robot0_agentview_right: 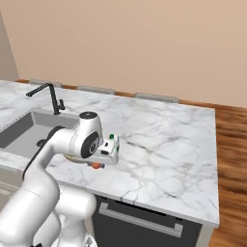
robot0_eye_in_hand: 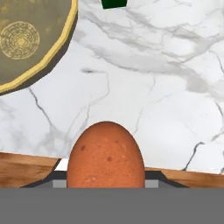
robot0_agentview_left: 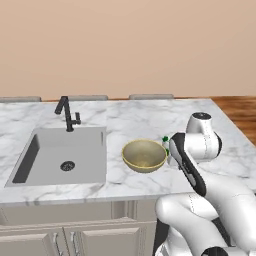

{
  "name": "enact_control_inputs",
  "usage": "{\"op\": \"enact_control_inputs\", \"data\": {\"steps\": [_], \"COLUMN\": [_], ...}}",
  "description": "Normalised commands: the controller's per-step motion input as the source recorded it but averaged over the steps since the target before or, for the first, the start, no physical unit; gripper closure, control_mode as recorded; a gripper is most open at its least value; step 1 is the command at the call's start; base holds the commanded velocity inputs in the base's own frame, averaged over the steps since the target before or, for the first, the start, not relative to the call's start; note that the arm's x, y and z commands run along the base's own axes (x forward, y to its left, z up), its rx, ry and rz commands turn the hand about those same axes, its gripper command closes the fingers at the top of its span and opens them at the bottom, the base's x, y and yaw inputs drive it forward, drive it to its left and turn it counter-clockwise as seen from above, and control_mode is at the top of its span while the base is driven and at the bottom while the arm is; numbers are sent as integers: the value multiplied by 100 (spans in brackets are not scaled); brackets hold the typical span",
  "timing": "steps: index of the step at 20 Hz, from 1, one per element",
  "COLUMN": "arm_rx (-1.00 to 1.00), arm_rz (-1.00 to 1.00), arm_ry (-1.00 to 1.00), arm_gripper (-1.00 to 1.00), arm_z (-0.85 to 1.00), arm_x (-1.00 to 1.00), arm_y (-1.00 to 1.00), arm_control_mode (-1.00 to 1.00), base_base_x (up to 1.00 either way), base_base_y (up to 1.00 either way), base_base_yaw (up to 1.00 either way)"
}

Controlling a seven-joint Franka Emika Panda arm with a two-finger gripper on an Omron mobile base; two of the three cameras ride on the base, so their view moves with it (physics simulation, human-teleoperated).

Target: Gather the eggs and milk located in the vicinity of the sink area and place them right next to the bowl.

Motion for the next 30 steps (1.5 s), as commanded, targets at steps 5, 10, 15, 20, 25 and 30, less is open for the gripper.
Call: {"op": "enact_control_inputs", "data": {"steps": [5,10,15,20,25,30], "arm_rx": [8,11,11,3,0,4], "arm_rz": [37,45,50,40,10,6], "arm_ry": [-1,-12,-16,-6,0,-4], "arm_gripper": [100,100,100,100,100,100], "arm_z": [-6,-23,-14,0,0,-18], "arm_x": [51,36,19,0,-2,6], "arm_y": [-47,-35,-9,3,0,10], "arm_control_mode": [-100,-100,-100,-100,-100,-100], "base_base_x": [0,0,0,0,0,0], "base_base_y": [0,0,0,0,0,0], "base_base_yaw": [0,0,0,0,0,0]}}
